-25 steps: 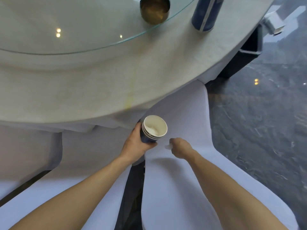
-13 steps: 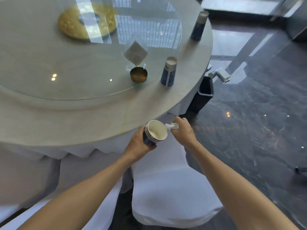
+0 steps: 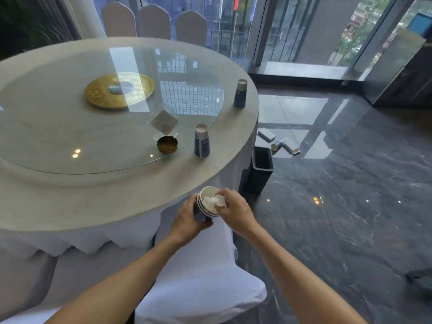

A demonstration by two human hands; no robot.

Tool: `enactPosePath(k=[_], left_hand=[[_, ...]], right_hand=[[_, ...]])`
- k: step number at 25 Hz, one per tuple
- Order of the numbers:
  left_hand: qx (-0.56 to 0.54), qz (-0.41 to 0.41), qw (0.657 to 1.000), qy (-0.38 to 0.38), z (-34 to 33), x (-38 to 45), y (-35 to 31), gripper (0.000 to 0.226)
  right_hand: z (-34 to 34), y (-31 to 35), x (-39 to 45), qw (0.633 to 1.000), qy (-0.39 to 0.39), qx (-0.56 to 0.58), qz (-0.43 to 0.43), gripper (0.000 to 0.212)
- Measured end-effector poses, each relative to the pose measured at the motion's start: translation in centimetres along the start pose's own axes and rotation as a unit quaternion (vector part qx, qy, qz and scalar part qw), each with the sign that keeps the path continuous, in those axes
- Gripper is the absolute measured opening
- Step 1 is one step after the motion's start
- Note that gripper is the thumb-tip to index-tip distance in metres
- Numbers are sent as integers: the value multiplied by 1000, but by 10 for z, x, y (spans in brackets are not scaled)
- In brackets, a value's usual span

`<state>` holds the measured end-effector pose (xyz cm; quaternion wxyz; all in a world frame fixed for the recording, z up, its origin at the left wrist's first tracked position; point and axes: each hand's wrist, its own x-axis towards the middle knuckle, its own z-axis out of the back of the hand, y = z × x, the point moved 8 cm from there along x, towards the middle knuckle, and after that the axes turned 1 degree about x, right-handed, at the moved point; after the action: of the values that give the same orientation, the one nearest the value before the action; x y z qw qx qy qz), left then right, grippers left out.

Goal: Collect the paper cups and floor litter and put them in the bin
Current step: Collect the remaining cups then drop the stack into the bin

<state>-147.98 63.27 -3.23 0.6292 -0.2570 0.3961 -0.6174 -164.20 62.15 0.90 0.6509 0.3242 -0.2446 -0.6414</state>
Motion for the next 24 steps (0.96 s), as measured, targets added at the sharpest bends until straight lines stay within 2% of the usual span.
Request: enactPosePath(k=[3, 5, 6, 9, 11, 12, 16, 18, 20, 22, 24], left_hand=[[3, -16, 1000, -10, -37, -22, -41, 80], [-3, -18, 999, -27, -55, -28, -57, 80], [-3, -19, 999, -31, -65, -33, -68, 80], [-8, -27, 999, -32, -97, -41, -104, 82], [-17, -27, 999, -35, -113, -37, -121, 83], [-20, -31, 999, -36, -119, -33, -127, 83], [-21, -33, 999, -38, -134, -6, -144, 84], [-8, -42, 998, -35, -142, 18, -146, 86], [1, -51, 998, -29, -154, 49, -146, 84], [-12, -44, 999, -15, -164, 77, -143, 82], [-36, -28, 999, -18, -167, 100, -141, 82]], right_hand=[[39, -33, -25, 995, 50, 72, -39, 54], [70, -41, -35, 995, 30, 97, -13, 62], [88, -45, -41, 996, 11, 88, 9, 60], [136, -53, -52, 995, -34, 21, 95, 30], [151, -57, -50, 991, -11, -21, 130, 17], [154, -58, -48, 990, 15, -38, 133, 18], [147, -75, -34, 977, 164, -107, 89, 47], [142, -88, -17, 965, 216, -138, 60, 70], [142, -103, 8, 957, 237, -163, 47, 84], [146, -116, 36, 956, 236, -172, 36, 82], [155, -121, 63, 956, 200, -198, 79, 75]])
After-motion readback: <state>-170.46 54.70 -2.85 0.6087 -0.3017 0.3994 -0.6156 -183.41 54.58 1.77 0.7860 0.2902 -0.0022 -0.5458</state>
